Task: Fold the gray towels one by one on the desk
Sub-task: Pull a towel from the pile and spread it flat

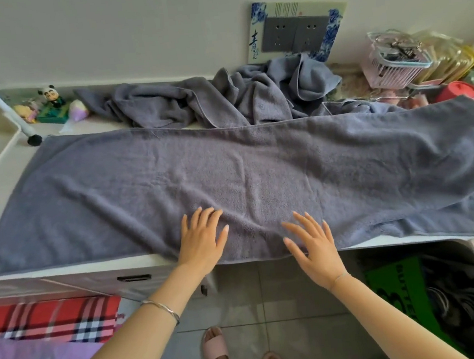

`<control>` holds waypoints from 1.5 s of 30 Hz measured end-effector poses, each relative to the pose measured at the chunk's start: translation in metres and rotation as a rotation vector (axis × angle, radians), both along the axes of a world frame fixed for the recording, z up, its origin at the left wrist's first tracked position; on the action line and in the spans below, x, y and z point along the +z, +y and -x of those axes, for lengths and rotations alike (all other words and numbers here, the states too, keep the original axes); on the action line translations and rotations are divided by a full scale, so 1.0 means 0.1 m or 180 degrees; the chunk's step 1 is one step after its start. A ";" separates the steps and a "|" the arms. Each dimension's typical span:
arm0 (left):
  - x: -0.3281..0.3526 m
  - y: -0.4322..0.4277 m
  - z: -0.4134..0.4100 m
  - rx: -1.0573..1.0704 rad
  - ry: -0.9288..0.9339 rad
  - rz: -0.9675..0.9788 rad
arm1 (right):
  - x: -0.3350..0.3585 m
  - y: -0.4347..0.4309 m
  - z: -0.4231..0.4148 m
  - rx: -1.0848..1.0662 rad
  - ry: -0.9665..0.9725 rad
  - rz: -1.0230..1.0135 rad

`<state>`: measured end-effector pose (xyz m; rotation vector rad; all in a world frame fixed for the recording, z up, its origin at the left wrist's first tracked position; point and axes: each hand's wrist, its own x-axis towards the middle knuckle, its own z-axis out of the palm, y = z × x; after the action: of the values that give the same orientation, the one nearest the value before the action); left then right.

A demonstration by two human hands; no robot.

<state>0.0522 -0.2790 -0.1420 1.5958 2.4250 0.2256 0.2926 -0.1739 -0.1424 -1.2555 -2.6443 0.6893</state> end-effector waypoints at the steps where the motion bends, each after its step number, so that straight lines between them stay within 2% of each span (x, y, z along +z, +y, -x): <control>1: 0.02 0.06 0.02 0.0006 0.0038 0.0040 | 0.03 0.06 0.07 0.0002 -0.0086 0.0026; 4: -0.01 0.25 0.11 0.0013 -0.0028 0.0500 | -0.04 0.25 0.22 0.0020 -0.0672 0.0227; 6: -0.09 0.32 0.17 -0.0004 -0.0075 0.0707 | -0.13 0.37 0.23 0.0102 -0.0905 0.0098; 10: -0.21 0.30 0.14 -0.0086 -0.0079 0.0675 | -0.16 0.53 0.21 0.0119 -0.0793 0.0148; 12: -0.17 0.36 0.18 -0.0107 -0.0223 0.0535 | -0.09 0.63 0.22 0.0122 -0.0516 0.0269; 16: 0.11 0.79 0.41 -0.0172 -0.0439 0.0067 | 0.17 1.03 0.26 -0.0176 0.0008 0.0064; 21: 0.37 1.48 0.52 -0.0292 -0.0610 -0.0244 | 0.50 1.68 0.39 -0.0502 0.0266 -0.0335; 25: 0.48 1.95 0.52 -0.0338 -0.0716 -0.0440 | 0.66 2.17 0.38 -0.0666 0.0243 -0.0531; 29: 0.46 2.43 0.49 -0.0439 -0.0679 -0.0642 | 0.75 2.73 0.31 -0.0717 -0.0031 -0.0581; 33: 0.32 2.75 0.54 -0.0484 -0.0278 -0.0634 | 0.76 3.19 0.16 -0.0576 -0.0351 -0.0753; 35: 0.30 2.84 0.57 -0.0472 -0.0326 -0.0893 | 0.78 3.30 0.11 -0.0297 -0.0192 -0.0921; 38: 0.33 2.88 0.54 -0.0359 -0.0741 -0.1458 | 0.83 3.37 0.08 0.0027 0.0155 -0.1147; 40: 0.43 2.97 0.54 -0.0272 -0.0787 -0.1741 | 0.93 3.49 0.10 -0.0060 0.0337 -0.1181; 42: 0.57 3.12 0.60 -0.0241 -0.0661 -0.1927 | 1.04 3.65 0.18 -0.0218 0.0358 -0.1497; 45: 0.67 3.40 0.72 -0.0251 -0.0616 -0.1925 | 1.08 3.91 0.32 -0.0245 0.0111 -0.1852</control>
<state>-0.0200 0.0610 -0.0748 1.7764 2.2538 1.1302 0.2605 0.2171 -0.0344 -1.1381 -2.4733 -0.0784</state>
